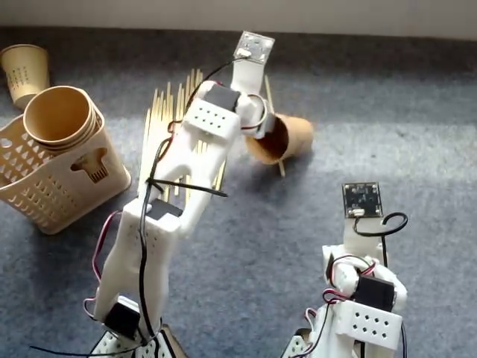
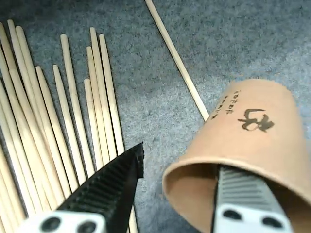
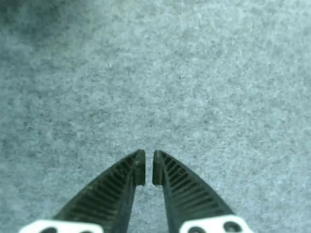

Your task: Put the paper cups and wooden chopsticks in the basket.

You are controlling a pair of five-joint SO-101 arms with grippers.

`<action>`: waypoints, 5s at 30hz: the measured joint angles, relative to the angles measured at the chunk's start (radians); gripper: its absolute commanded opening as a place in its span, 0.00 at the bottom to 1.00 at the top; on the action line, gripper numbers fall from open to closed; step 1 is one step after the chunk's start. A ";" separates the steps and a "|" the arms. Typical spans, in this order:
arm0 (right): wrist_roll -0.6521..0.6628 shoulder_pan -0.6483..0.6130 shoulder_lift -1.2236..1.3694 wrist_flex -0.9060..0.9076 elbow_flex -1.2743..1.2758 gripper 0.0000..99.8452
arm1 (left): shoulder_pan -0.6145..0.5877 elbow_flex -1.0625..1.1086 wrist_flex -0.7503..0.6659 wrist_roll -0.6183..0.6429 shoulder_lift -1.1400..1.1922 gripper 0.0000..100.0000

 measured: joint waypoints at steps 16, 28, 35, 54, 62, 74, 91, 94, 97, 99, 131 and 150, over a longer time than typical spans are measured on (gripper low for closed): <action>0.000 0.000 0.000 0.000 0.000 0.05 | 0.117 -0.008 -0.058 -0.198 0.092 0.00; 0.000 0.000 0.000 0.000 0.000 0.05 | -0.080 -0.003 0.199 -0.258 -0.394 0.00; 0.000 0.000 0.000 0.000 0.000 0.05 | -0.365 -0.005 0.353 -0.407 -0.821 0.01; 0.000 0.000 0.000 0.000 0.000 0.05 | -0.778 0.238 0.552 -0.494 -0.964 0.01; 0.000 0.000 0.000 0.000 0.000 0.05 | -0.786 0.373 0.554 -0.493 -0.964 0.20; 0.000 0.000 0.000 0.000 0.000 0.05 | -0.850 0.318 0.473 -0.493 -0.964 0.21; 0.000 0.000 0.000 0.000 0.000 0.05 | -1.066 0.046 0.483 -0.494 -0.965 0.21; 0.000 0.000 0.000 0.000 0.000 0.05 | -1.123 0.000 0.483 -0.494 -0.968 0.21; 0.000 0.000 0.000 0.000 0.000 0.05 | -1.146 -0.005 0.489 -0.494 -0.968 0.21; 0.000 0.000 0.000 0.000 0.000 0.05 | -1.146 0.021 0.489 -0.494 -0.970 0.21; 0.000 0.000 0.000 0.000 0.000 0.05 | -1.103 1.080 0.028 -0.600 -0.984 0.07; 0.000 0.000 0.000 0.000 0.000 0.05 | -0.944 0.965 0.123 -0.508 -0.982 0.00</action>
